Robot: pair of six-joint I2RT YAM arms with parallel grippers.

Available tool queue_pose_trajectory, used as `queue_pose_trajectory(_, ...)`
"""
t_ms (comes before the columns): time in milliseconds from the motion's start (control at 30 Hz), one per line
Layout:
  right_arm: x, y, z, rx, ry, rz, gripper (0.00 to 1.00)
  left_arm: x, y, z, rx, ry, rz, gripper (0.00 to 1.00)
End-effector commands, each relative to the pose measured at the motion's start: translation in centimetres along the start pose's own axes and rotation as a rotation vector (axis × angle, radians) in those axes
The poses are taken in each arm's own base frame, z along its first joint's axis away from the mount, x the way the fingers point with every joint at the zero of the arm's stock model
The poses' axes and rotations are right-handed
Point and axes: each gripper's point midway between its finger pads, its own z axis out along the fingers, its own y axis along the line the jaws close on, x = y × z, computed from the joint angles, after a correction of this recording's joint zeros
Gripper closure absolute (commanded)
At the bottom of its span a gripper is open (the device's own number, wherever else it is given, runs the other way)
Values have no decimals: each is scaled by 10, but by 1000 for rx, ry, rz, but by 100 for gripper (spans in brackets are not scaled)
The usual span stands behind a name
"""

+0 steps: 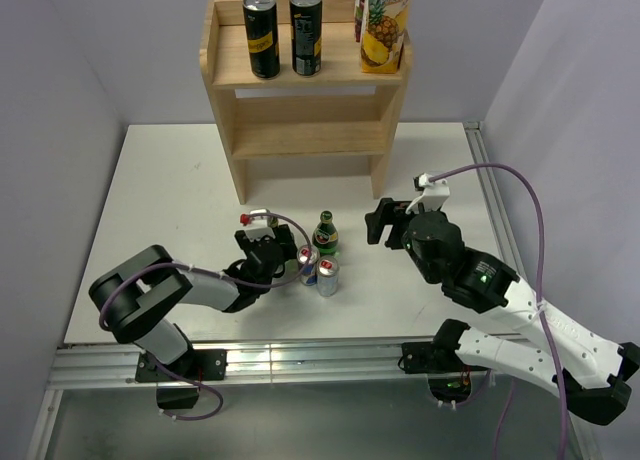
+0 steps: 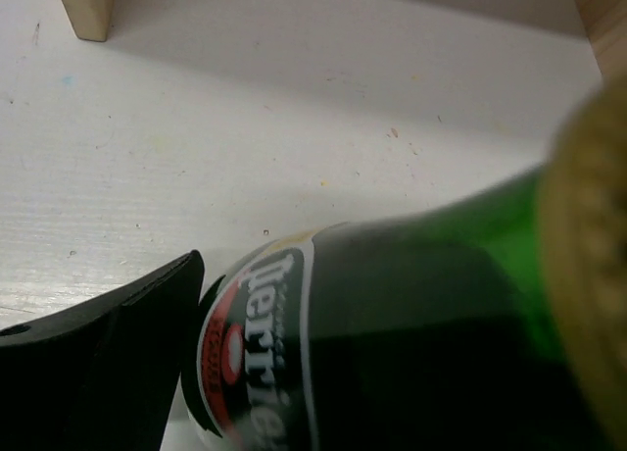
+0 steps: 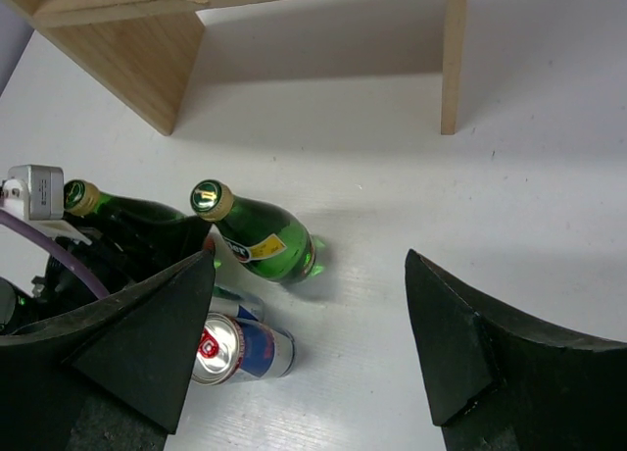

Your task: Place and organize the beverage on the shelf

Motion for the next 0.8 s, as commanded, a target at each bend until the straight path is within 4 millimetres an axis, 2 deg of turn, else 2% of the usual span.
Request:
queue_pose_trajectory(0, -1, 6, 2, -20, -10, 9, 15, 3, 4, 5, -31, -9, 30, 17)
queue_pose_trajectory(133, -1, 5, 2, -23, -19, 17, 15, 6, 11, 6, -61, -11, 29, 33)
queue_pose_trajectory(167, -1, 5, 1, -26, -23, 23, 15, 6, 14, 5, -73, -15, 29, 46)
queue_pose_trajectory(267, 3, 6, 3, -32, -17, 29, 16, 4, 21, 3, -96, -23, 35, 70)
queue_pose_trajectory(333, 7, 7, 4, -37, -10, 31, 16, 1, 27, 1, -121, -35, 34, 75)
queue_pose_trajectory(367, 6, 7, 4, -39, -10, 35, 16, 1, 29, -1, -129, -35, 37, 91)
queue_pose_trajectory(400, 8, 7, 4, -38, -9, 37, 16, -2, 31, -1, -143, -43, 32, 99)
queue_pose_trajectory(600, 6, 9, 4, -49, -18, 45, 16, -22, 27, -9, -158, -56, 49, 100)
queue_pose_trajectory(767, 8, 10, 7, -52, -17, 46, 16, -62, 7, -20, -108, -99, 31, 100)
